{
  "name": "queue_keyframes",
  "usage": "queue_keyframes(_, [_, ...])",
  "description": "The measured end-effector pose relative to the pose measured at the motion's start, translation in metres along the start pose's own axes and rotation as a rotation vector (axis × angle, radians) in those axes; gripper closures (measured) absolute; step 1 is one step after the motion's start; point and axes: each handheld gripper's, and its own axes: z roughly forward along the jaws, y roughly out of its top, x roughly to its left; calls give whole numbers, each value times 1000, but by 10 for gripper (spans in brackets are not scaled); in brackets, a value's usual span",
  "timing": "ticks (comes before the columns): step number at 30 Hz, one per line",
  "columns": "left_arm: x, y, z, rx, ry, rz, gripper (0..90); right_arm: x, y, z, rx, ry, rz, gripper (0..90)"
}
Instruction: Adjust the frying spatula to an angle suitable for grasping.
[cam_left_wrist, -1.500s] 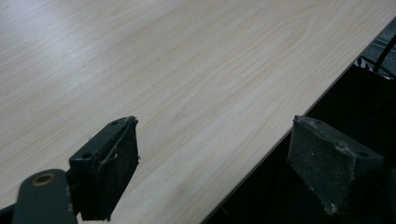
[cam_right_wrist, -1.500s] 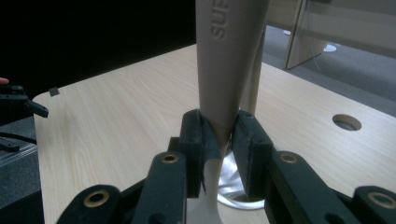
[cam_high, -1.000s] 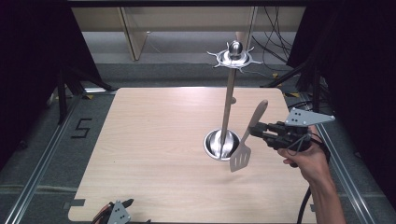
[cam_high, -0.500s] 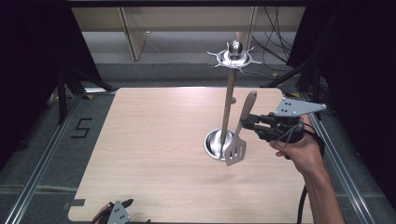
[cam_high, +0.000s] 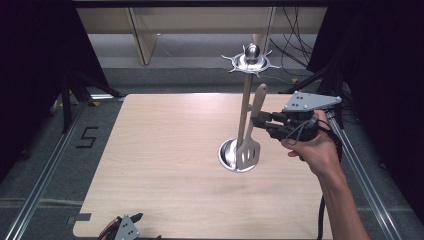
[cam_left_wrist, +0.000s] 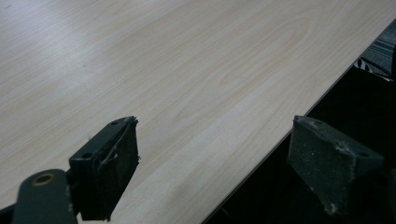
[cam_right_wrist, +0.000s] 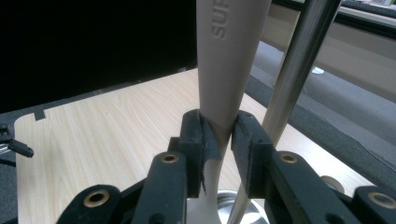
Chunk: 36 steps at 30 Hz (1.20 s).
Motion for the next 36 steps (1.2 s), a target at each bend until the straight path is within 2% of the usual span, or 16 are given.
queue_keyframes(1, [0,0,0,0,0,1,155,-1,2,1,-8,-9,-12,750])
queue_keyframes(3, [-2,0,1,-15,0,-12,155,-1,5,3,-5,4,7,750])
queue_keyframes(6, [0,0,0,4,-1,2,155,-3,9,2,-1,-24,-1,750])
queue_keyframes(10, [-1,0,1,-20,9,-8,155,-4,12,3,-1,-42,8,750])
queue_keyframes(11, [0,0,-1,5,-3,2,155,-3,12,3,9,-39,26,750])
queue_keyframes(12, [-2,0,1,-21,-2,-14,155,-6,13,3,16,-35,9,750])
queue_keyframes(14, [-1,0,1,-5,-11,-3,155,-7,14,4,22,-37,1,750])
queue_keyframes(16, [-2,0,1,-10,-8,-5,154,-6,15,6,27,-55,15,750])
queue_keyframes(18, [-1,0,1,-18,-1,6,155,-8,15,8,46,-43,20,750])
queue_keyframes(20, [-2,0,1,-18,0,-12,155,-10,16,9,37,-61,11,750])
queue_keyframes(23, [-1,0,1,-14,-7,13,155,-9,16,12,44,-59,26,750])
queue_keyframes(24, [-2,0,1,-13,-3,-2,155,-10,16,13,44,-65,18,750])
queue_keyframes(27, [-2,0,1,-15,-4,-4,155,-9,17,13,56,-51,45,749])
queue_keyframes(32, [-2,-1,2,-19,-6,-6,155,-10,18,16,52,-48,40,748])
queue_keyframes(34, [-2,-1,2,-19,-7,-6,155,-10,17,18,23,-57,42,747])
queue_keyframes(36, [-2,-1,1,-16,-5,-6,154,-11,17,18,25,-50,40,746])
